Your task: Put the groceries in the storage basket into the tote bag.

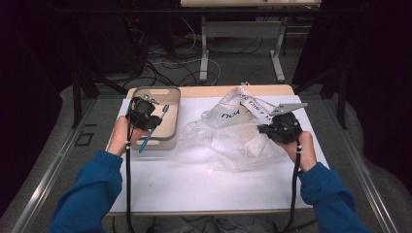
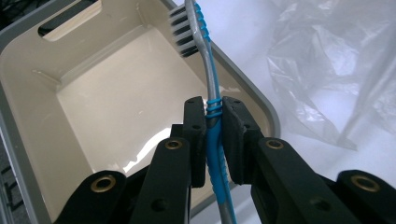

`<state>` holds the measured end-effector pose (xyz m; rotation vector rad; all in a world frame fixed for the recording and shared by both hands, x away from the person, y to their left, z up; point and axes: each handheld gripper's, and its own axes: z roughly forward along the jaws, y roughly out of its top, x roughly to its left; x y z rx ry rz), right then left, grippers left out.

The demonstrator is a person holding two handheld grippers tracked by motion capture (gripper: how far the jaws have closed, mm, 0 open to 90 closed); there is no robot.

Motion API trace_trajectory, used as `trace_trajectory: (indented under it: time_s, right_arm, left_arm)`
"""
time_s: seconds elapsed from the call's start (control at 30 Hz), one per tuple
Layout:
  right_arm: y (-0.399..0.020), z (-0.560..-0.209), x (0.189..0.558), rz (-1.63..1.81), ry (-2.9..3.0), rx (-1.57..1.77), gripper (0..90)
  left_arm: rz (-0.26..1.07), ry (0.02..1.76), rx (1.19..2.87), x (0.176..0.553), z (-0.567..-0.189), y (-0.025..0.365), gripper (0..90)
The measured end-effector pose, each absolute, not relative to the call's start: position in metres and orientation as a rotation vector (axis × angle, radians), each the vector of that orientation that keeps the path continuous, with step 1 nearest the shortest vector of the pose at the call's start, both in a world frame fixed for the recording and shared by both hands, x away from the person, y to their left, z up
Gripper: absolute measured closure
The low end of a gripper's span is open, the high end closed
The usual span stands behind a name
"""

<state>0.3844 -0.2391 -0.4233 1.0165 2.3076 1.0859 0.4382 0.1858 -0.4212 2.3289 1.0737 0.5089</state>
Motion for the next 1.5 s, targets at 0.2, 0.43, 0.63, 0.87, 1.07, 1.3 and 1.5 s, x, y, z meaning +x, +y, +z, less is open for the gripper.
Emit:
trace_trajectory:
  time_s: [0.2,0.43,0.63,0.87,1.07,1.3,1.5]
  right_arm:
    - [-0.238,-0.423,0.385,1.086,2.305,1.01,90.0]
    - [-0.238,-0.422,0.384,1.086,2.313,1.011,90.0]
    - [-0.237,-0.422,0.384,1.086,2.314,1.01,90.0]
    - [-0.237,-0.422,0.383,1.081,2.314,1.007,90.0]
    - [-0.237,-0.422,0.384,1.081,2.313,1.006,90.0]
    - [-0.236,-0.422,0.383,1.081,2.307,1.004,90.0]
    - [-0.236,-0.422,0.383,1.082,2.309,1.002,90.0]
  left_arm:
    - [0.501,1.04,2.339,0.427,-0.421,0.184,80.9]
    - [0.492,0.983,2.355,0.413,-0.424,0.177,80.9]
    - [0.467,0.944,2.358,0.402,-0.428,0.171,80.9]
    - [0.455,0.896,2.361,0.389,-0.431,0.163,80.9]
    - [0.444,0.85,2.381,0.379,-0.431,0.157,80.8]
    - [0.425,0.8,2.385,0.369,-0.43,0.147,80.9]
    - [0.41,0.745,2.394,0.363,-0.433,0.134,80.8]
